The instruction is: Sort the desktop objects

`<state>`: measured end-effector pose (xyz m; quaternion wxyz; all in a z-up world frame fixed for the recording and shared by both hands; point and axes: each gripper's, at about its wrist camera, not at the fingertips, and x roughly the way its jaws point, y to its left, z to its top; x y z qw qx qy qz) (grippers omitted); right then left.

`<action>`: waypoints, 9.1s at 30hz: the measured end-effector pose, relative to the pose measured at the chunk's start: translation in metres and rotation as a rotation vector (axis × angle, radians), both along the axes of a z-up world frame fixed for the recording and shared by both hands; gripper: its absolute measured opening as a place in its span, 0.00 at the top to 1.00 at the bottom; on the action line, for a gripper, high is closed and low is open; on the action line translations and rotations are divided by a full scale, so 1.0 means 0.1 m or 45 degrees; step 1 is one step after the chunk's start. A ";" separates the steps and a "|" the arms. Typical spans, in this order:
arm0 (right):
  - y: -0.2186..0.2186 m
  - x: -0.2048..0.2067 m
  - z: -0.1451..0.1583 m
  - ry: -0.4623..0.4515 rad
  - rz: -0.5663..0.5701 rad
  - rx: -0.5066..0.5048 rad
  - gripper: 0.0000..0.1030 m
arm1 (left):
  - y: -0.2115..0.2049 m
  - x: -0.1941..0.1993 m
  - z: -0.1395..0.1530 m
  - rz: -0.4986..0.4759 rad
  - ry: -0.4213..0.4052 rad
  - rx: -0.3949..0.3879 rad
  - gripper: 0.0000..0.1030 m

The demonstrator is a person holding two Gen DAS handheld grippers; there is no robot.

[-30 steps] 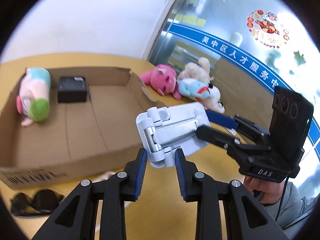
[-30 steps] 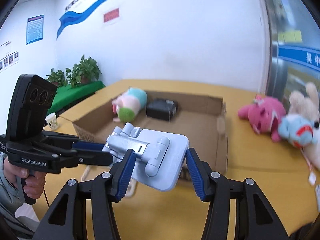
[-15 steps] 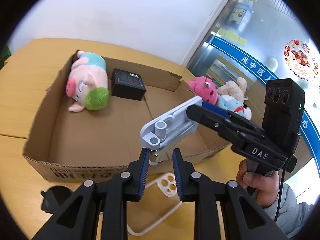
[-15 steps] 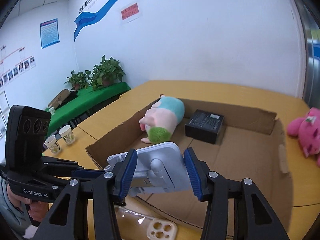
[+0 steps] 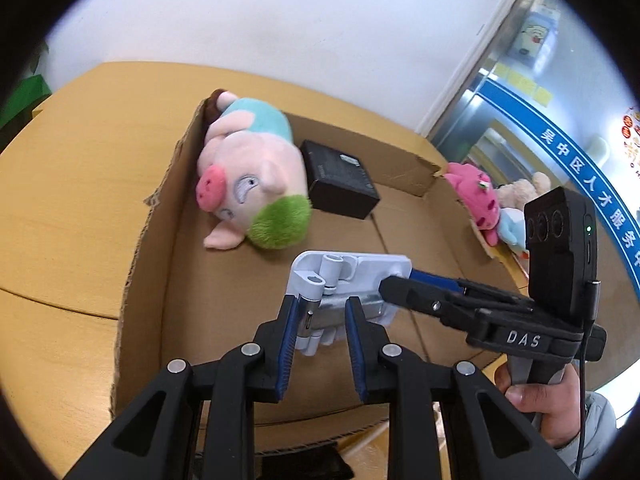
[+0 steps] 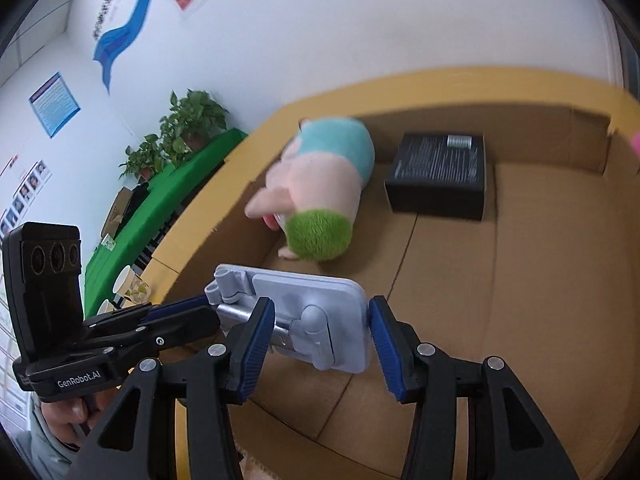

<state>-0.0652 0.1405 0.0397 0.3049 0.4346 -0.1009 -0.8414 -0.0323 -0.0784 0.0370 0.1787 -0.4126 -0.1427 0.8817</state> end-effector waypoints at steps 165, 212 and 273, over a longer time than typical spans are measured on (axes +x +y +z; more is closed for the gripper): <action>1.27 2.03 -0.09 0.185 0.099 -0.115 0.06 | 0.78 1.44 -0.28 -0.218 -0.022 0.226 0.41; 1.31 0.81 0.99 0.436 -0.227 0.353 0.88 | 0.95 0.01 0.77 -0.100 0.212 -0.102 0.94; 1.04 1.24 0.71 0.470 -0.441 0.454 0.00 | 1.11 0.78 0.82 0.126 0.503 -0.332 0.21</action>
